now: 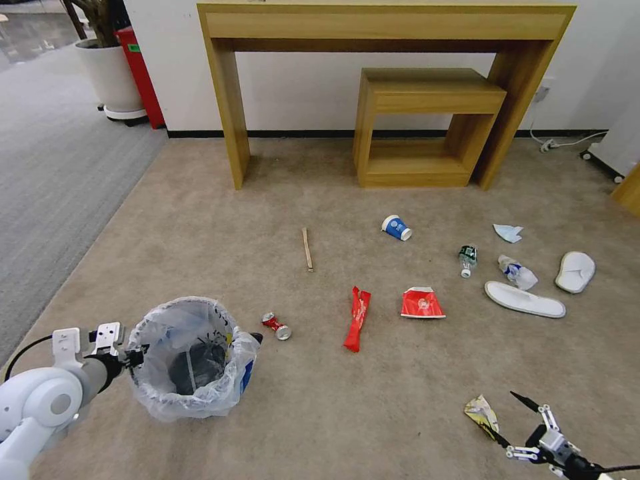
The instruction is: Pick up the trash bin and place the garbage on the floor into it.
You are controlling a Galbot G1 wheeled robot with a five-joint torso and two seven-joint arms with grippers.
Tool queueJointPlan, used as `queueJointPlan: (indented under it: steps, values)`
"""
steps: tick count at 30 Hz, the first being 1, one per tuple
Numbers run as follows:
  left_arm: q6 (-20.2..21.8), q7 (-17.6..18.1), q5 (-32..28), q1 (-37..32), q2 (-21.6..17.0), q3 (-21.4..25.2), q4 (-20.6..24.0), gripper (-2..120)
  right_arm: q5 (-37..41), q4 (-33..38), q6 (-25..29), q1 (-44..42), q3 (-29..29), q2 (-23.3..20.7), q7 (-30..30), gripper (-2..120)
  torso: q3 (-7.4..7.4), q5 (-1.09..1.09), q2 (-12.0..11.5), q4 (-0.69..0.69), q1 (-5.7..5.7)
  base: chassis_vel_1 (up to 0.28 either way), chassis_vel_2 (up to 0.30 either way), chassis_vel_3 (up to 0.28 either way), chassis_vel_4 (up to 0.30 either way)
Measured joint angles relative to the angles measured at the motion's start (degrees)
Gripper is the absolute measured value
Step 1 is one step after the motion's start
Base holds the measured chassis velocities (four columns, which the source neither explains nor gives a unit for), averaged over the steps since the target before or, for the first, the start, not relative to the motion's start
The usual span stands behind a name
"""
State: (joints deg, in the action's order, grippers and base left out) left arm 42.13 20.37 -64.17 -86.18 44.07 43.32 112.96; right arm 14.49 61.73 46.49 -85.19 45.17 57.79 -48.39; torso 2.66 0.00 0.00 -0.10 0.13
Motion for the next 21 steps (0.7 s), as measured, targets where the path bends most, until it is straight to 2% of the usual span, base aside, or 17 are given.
queueJointPlan:
  steps: [21]
  values:
    - [0.0,0.3,-0.1,1.0,0.2,-0.9,-0.9,0,-2.5,-8.3,0.0,5.0,-4.5,1.8,0.0,100,0.0,0.0,0.0,0.0,0.0,0.0,0.0,0.0,0.0]
